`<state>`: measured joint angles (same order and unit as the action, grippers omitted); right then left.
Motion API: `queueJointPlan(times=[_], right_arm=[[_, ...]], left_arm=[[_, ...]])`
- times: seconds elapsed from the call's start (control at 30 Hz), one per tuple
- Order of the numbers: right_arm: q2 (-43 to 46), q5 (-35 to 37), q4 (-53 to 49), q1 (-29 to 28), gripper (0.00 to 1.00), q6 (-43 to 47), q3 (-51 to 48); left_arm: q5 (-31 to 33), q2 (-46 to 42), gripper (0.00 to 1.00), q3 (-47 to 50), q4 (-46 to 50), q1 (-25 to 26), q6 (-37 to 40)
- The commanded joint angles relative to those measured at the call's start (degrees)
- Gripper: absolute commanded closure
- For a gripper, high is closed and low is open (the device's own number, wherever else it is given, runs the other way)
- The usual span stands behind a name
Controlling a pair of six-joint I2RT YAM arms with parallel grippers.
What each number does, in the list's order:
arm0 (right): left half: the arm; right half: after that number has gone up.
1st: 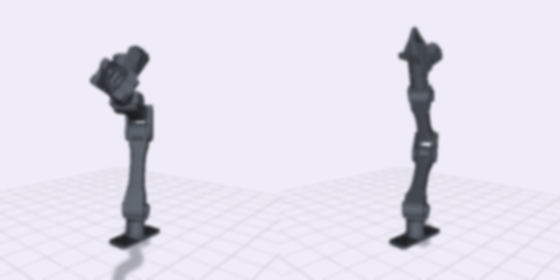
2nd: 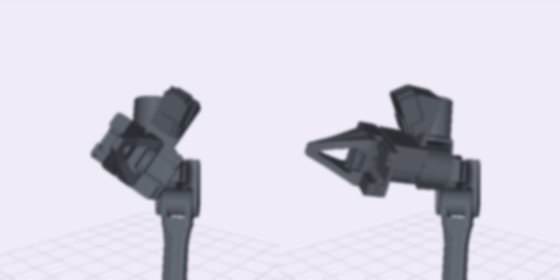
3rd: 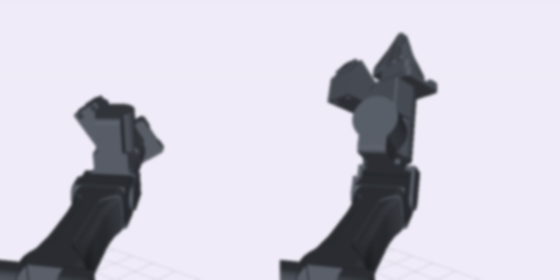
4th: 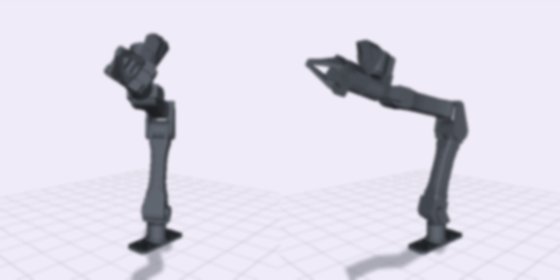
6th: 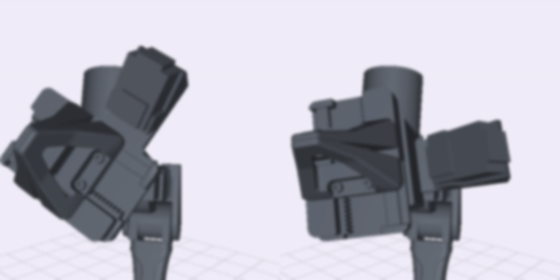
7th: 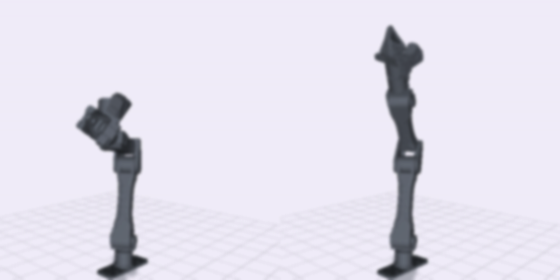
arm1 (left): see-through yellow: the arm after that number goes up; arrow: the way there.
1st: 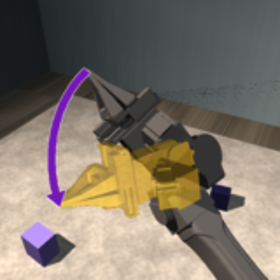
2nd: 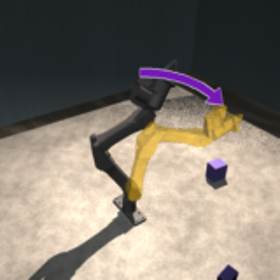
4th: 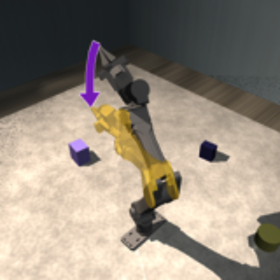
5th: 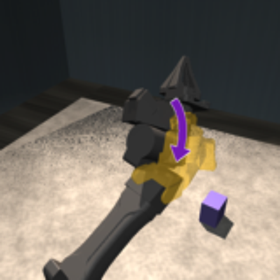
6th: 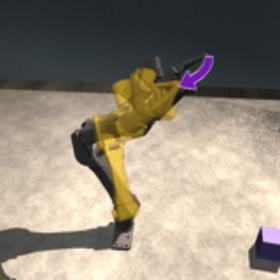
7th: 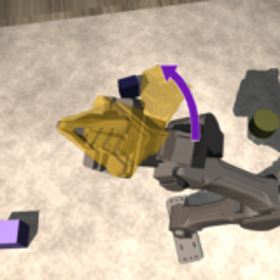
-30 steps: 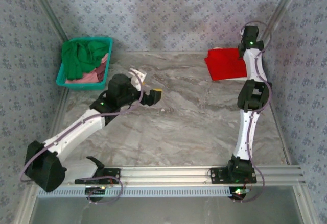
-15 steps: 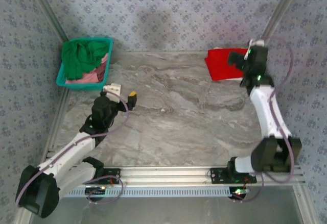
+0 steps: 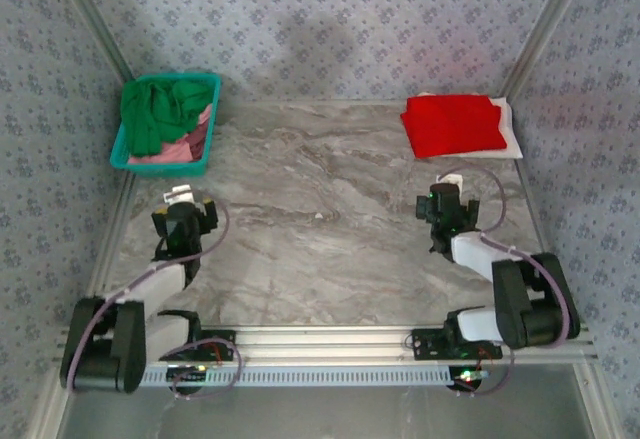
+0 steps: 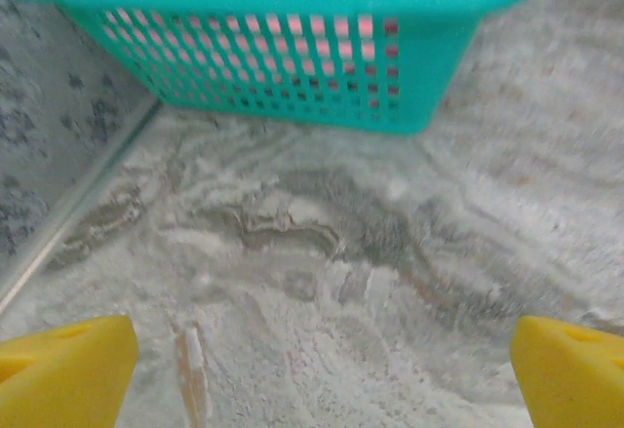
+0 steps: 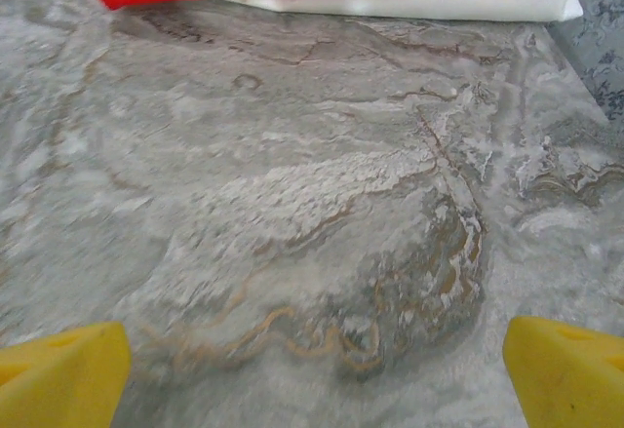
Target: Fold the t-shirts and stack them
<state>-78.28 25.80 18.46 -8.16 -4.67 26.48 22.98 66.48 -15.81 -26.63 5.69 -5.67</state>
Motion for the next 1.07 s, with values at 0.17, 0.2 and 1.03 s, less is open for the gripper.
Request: queueJointPlan(times=[0.17, 0.2, 1.03], right_arm=[[-6.04, -12.41, 25.58, 5.53, 0.00, 7.23, -3.61], [-6.44, -14.52, 30.87, 5.98, 0.00, 7.35, -6.33], [-9.22, -23.43, 29.09, 10.01, 0.00, 5.63, -4.37]], left_arm=[[-6.86, 14.24, 0.02, -1.71, -25.16, -4.03, 2.07], [-8.01, 15.66, 0.02, -0.45, -28.88, -4.51, 1.94], [-20.46, 21.04, 0.02, -6.80, -21.38, -6.71, 4.23]])
